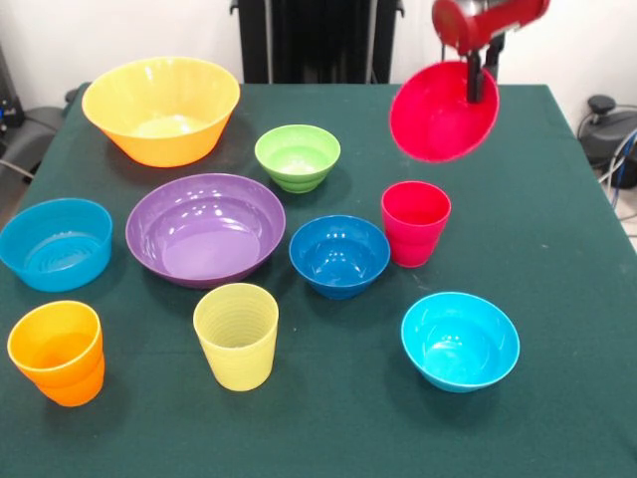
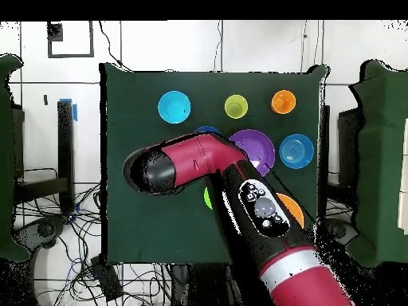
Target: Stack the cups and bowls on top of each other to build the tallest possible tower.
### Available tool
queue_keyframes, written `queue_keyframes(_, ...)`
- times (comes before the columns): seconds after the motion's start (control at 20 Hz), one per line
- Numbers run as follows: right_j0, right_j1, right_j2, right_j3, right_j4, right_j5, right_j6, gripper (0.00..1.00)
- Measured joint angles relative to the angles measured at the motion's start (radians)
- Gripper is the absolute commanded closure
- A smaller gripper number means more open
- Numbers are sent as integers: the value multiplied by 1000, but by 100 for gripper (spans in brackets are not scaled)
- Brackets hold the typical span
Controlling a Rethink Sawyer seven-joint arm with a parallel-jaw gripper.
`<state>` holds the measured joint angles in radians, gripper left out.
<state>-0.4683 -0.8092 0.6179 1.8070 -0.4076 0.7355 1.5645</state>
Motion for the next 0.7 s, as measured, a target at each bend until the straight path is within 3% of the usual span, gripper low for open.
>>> queue_keyframes(0.3,4,-67,0,20,22,0,0,100)
queue_keyframes(0.7,2,-54,0,12,25,10,0,100)
